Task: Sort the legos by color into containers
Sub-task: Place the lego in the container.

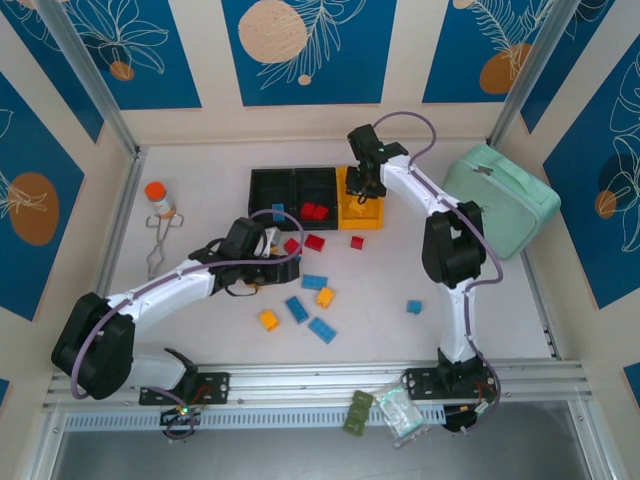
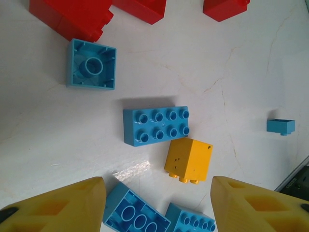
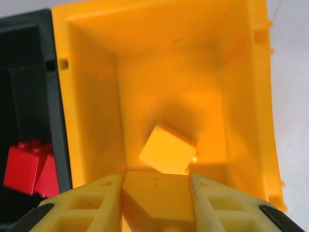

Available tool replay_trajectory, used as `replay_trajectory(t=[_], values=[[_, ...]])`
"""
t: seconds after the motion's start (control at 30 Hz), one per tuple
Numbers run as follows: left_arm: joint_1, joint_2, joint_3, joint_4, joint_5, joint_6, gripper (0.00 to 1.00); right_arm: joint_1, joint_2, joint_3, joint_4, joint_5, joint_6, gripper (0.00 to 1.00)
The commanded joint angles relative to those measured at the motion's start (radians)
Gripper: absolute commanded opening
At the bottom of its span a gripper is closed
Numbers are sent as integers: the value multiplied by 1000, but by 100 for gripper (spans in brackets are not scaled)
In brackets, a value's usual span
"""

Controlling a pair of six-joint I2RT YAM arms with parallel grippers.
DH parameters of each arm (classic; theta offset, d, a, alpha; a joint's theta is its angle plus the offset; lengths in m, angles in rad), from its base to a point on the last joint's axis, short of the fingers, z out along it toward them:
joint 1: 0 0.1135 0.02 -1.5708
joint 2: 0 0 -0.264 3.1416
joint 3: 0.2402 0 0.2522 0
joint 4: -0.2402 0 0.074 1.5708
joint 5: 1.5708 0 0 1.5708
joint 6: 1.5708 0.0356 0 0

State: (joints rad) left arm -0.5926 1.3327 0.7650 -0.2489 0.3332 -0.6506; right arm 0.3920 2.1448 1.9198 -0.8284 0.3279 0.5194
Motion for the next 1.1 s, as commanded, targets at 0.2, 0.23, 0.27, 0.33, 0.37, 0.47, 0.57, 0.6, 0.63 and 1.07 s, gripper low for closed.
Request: replay_trajectory(t=[0.2, 0.23, 0.27, 0.33, 0.37, 0.47, 0.57, 0.6, 0.63, 1.07], values=[[-15, -3, 43, 14, 6, -3, 59, -23, 226, 318, -167, 18, -11, 36], [-16, -4, 42, 10, 3, -3, 59, -23, 244, 343, -178, 18, -12, 36], [-16, -4, 40, 6, 1, -1, 59, -24, 263, 366, -185, 18, -15, 36], [-16, -8, 38, 1, -3, -1, 59, -26, 294, 404, -203, 14, -12, 37], [-15, -10, 37, -1, -5, 2, 59, -27, 306, 421, -210, 14, -9, 37], [-16, -13, 36, -4, -8, -1, 59, -27, 321, 439, -216, 13, -8, 40], [-16, -11, 38, -4, -10, -1, 59, -25, 317, 448, -225, 20, -8, 46], [-16, -11, 39, -3, -10, 0, 59, -22, 310, 449, -227, 24, -8, 48], [-16, -11, 40, -4, -11, -1, 59, -20, 301, 445, -228, 29, -9, 49], [-16, -57, 51, -90, -92, 9, 59, 29, -119, -1, -16, 12, -18, 51]])
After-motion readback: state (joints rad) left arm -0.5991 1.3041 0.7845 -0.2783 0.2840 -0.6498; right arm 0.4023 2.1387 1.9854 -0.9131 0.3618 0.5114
